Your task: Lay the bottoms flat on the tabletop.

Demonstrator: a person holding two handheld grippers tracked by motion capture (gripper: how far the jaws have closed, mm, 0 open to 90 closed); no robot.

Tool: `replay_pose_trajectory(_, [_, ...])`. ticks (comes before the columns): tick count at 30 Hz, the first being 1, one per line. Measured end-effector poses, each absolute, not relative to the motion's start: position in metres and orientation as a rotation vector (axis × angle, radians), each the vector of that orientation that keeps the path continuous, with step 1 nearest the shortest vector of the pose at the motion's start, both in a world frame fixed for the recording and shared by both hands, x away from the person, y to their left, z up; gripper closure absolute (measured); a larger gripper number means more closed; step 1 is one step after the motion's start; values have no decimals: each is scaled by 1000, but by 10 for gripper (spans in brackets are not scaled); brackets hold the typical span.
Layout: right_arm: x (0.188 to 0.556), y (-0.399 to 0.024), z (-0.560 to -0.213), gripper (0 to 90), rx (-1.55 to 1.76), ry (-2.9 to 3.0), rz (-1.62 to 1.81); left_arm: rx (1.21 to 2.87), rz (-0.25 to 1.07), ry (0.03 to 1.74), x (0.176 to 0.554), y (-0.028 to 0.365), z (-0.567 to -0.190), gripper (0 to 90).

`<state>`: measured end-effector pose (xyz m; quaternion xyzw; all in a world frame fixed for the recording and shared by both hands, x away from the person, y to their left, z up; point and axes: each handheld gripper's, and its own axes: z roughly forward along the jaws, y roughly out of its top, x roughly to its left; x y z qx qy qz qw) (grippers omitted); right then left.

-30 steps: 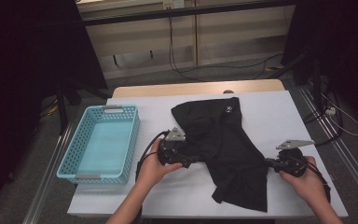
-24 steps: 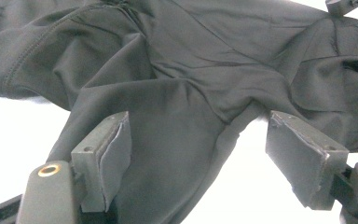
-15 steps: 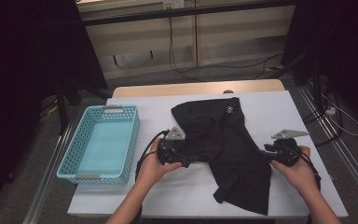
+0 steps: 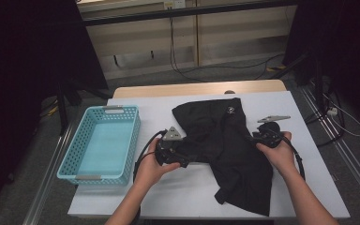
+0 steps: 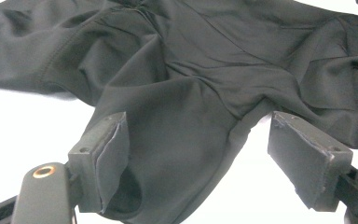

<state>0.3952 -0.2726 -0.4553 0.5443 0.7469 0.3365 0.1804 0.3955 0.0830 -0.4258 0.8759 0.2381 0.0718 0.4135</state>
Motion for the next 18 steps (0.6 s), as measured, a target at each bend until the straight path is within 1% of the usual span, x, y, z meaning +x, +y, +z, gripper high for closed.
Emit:
replay_pose_trajectory(3, [398, -272, -458, 759, 1534, 2123, 955, 2203, 182, 600, 396, 84, -425, 212])
replay_pose_trajectory(5, [398, -274, -458, 883, 1540, 2127, 981, 2199, 179, 602, 395, 85, -425, 212])
replay_pose_trajectory(14, [392, -287, -451, 896, 1550, 2123, 963, 2196, 189, 613, 395, 88, -423, 212])
replay_pose_trajectory(18, [390, -295, -450, 895, 1560, 2105, 897, 2191, 193, 616, 395, 88, -423, 211])
